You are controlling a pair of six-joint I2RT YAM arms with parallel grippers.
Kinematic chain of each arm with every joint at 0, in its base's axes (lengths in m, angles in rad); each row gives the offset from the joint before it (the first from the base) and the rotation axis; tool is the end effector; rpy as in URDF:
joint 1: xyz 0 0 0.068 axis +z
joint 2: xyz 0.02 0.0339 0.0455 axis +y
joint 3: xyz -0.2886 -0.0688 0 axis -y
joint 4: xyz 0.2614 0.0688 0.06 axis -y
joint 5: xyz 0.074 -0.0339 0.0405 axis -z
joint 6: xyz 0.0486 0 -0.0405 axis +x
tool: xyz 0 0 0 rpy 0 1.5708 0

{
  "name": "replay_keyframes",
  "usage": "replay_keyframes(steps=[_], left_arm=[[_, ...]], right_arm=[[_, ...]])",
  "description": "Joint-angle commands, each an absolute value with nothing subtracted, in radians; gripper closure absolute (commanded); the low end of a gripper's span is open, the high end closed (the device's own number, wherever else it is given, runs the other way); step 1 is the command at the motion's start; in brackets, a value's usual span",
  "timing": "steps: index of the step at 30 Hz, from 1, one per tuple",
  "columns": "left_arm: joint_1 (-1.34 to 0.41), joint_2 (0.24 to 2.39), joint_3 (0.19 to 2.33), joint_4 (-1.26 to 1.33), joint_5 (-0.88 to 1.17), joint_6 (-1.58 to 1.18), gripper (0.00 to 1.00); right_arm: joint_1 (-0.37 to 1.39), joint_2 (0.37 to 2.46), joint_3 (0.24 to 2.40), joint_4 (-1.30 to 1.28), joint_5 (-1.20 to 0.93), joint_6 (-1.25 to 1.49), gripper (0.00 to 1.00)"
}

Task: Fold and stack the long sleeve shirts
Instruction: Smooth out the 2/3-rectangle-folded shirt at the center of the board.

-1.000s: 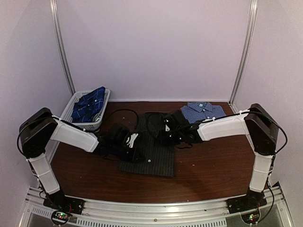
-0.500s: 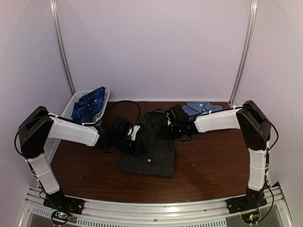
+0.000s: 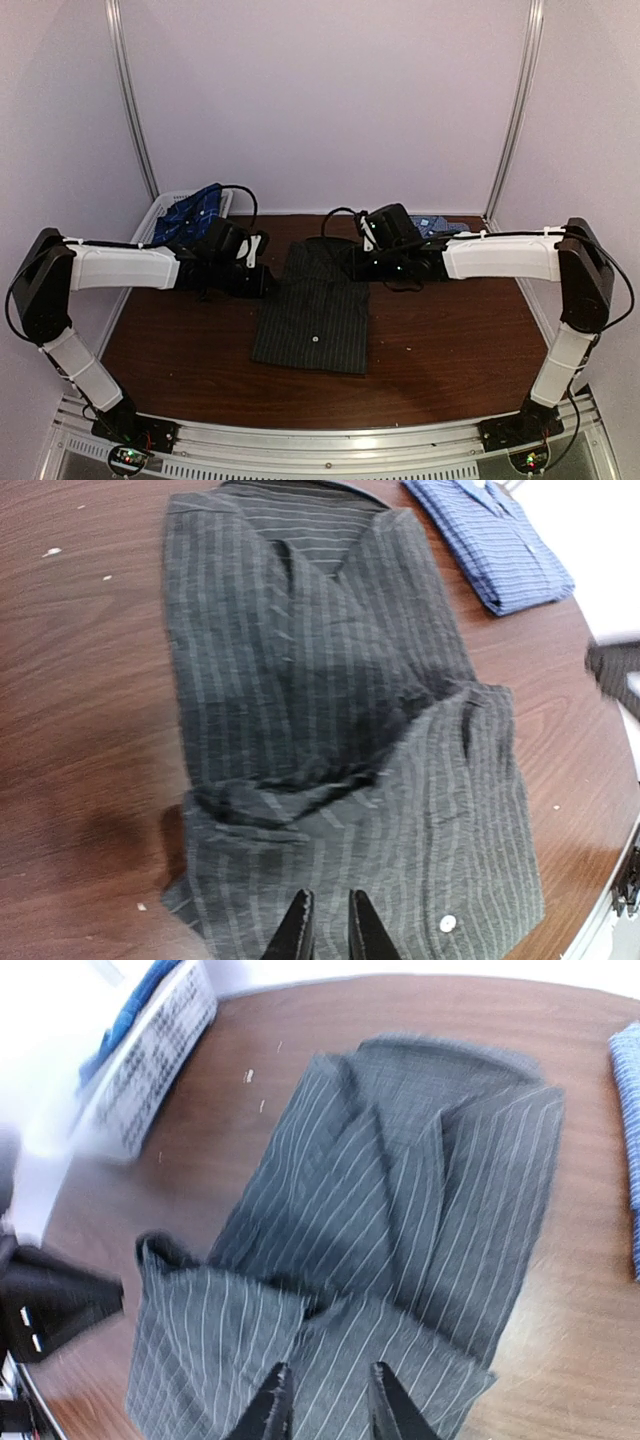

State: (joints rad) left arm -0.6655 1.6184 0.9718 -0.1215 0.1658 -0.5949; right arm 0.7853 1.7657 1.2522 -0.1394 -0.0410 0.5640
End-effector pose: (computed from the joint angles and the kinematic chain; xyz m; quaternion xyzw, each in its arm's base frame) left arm 0.2831 -0.2324 0.2075 0.0647 0.9157 -0.2910 0.2696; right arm 0.3030 0.3057 0.2460 -0.1080 0.8898 0.2910 0.3344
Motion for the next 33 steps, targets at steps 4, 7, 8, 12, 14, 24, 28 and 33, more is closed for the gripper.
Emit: replay_keyframes(steps=[4, 7, 8, 12, 14, 24, 28, 33], left_arm=[[-0.620, 1.618, 0.982, -0.156, 0.156, -0.560, 0.86], [-0.606, 1.624, 0.977, -0.157, 0.142, -0.567, 0.88], [-0.599, 1.626, 0.974, -0.156, 0.143, -0.571, 0.89], [-0.579, 1.626, 0.956, -0.147, 0.154, -0.579, 0.90], [-0.575, 1.625, 0.950, -0.147, 0.158, -0.578, 0.90], [-0.568, 1.649, 0.957, -0.142, 0.205, -0.548, 0.90], [-0.568, 1.672, 0.968, -0.137, 0.225, -0.540, 0.89], [-0.568, 1.686, 0.984, -0.128, 0.264, -0.533, 0.90]], right_arm=[[0.818, 1.830, 1.147, -0.039, -0.176, 0.624, 0.83], [0.822, 1.872, 1.158, -0.005, -0.217, 0.627, 0.84], [0.823, 1.886, 1.163, -0.003, -0.227, 0.627, 0.84], [0.822, 1.953, 1.198, -0.002, -0.256, 0.626, 0.84], [0.821, 1.983, 1.220, 0.026, -0.265, 0.624, 0.84], [0.806, 2.046, 1.371, 0.015, -0.290, 0.610, 0.71], [0.788, 2.050, 1.376, 0.058, -0.323, 0.628, 0.66], [0.768, 2.085, 1.372, 0.095, -0.359, 0.649, 0.64]])
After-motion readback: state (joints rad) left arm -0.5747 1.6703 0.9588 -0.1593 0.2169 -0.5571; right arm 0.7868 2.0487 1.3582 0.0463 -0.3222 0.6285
